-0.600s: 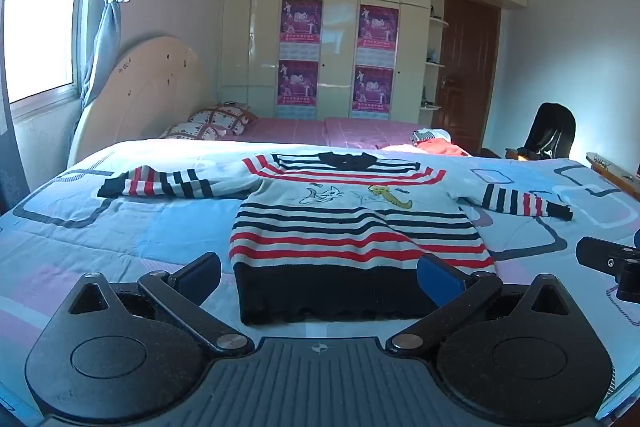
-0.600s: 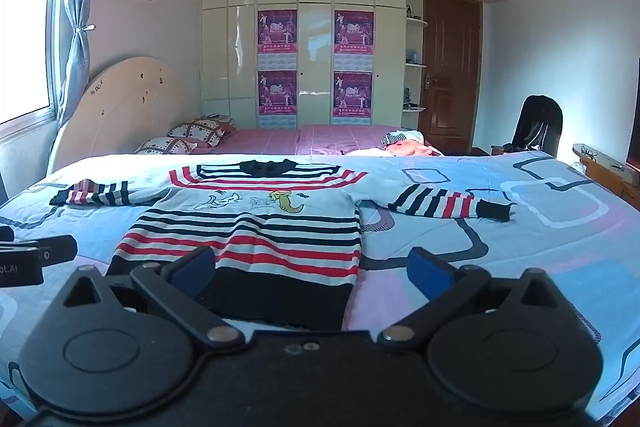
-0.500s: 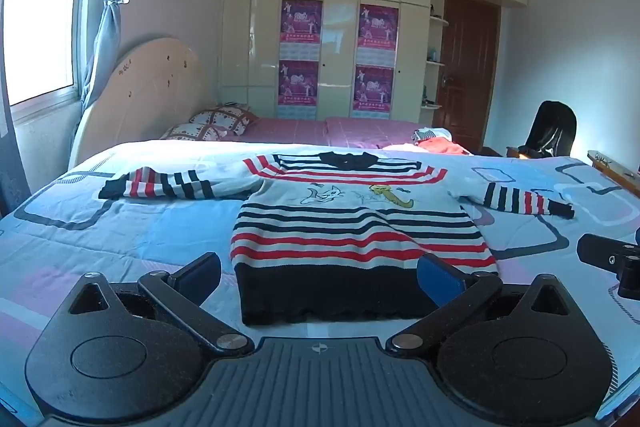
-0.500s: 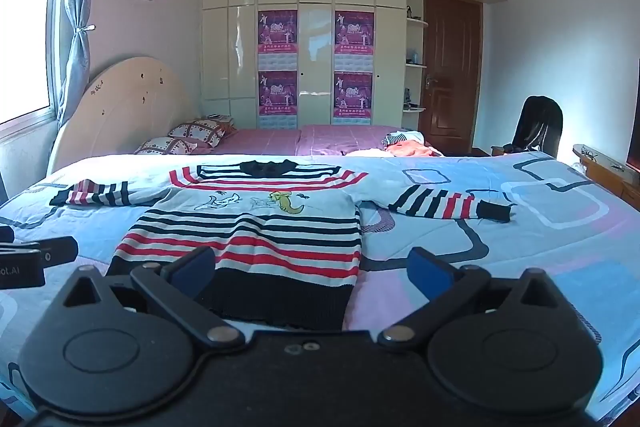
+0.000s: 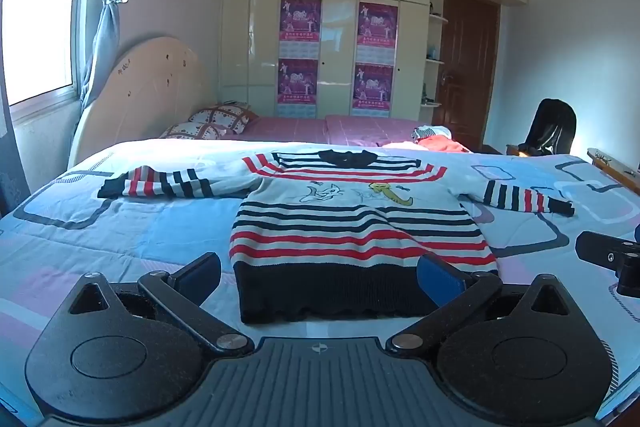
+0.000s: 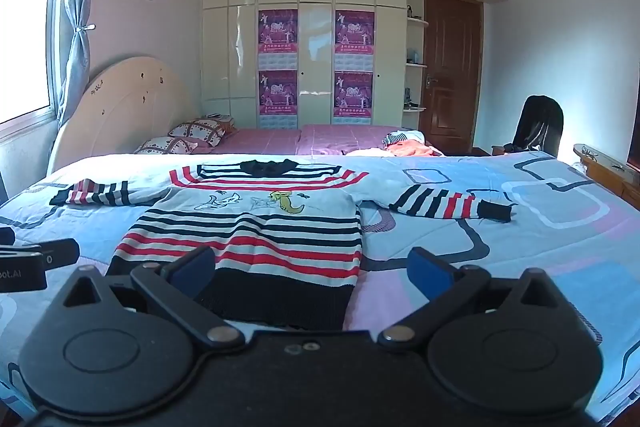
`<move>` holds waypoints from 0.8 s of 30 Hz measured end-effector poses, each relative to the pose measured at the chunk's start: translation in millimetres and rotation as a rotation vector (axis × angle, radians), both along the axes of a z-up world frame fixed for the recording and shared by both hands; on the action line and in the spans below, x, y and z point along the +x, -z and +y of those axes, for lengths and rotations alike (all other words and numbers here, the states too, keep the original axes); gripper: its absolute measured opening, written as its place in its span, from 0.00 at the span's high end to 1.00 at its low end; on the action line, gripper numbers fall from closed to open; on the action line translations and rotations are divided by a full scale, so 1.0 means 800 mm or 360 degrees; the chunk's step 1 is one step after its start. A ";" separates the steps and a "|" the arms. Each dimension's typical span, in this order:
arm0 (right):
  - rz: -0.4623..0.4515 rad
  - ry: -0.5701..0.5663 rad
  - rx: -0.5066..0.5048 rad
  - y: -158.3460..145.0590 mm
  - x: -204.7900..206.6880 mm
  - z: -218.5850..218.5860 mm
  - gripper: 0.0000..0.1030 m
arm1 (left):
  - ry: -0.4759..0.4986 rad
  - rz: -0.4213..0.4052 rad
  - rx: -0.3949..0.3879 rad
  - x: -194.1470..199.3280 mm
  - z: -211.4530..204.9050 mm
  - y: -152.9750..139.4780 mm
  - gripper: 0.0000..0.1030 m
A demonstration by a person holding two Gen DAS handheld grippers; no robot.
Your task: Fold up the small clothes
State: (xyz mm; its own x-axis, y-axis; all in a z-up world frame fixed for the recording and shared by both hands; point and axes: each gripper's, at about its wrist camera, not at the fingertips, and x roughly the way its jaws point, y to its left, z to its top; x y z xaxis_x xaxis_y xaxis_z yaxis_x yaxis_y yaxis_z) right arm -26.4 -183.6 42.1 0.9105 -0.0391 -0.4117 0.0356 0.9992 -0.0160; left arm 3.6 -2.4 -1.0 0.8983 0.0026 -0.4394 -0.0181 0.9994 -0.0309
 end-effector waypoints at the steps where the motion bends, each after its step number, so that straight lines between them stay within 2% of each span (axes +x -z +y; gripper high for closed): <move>1: 0.0000 -0.0002 0.0001 -0.002 -0.002 -0.001 0.01 | 0.0000 0.0001 -0.0003 -0.001 -0.001 0.000 0.00; 24: -0.0005 -0.0015 -0.0005 0.002 -0.002 0.007 0.01 | 0.0009 0.0003 -0.0006 -0.004 0.001 0.002 0.00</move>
State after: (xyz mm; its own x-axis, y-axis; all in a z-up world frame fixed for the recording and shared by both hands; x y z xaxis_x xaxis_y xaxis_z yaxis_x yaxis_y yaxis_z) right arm -27.6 -178.1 40.9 0.9120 -0.0316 -0.4090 0.0261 0.9995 -0.0189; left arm 0.6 -2.0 -2.7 0.8975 -0.0041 -0.4411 -0.0123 0.9993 -0.0344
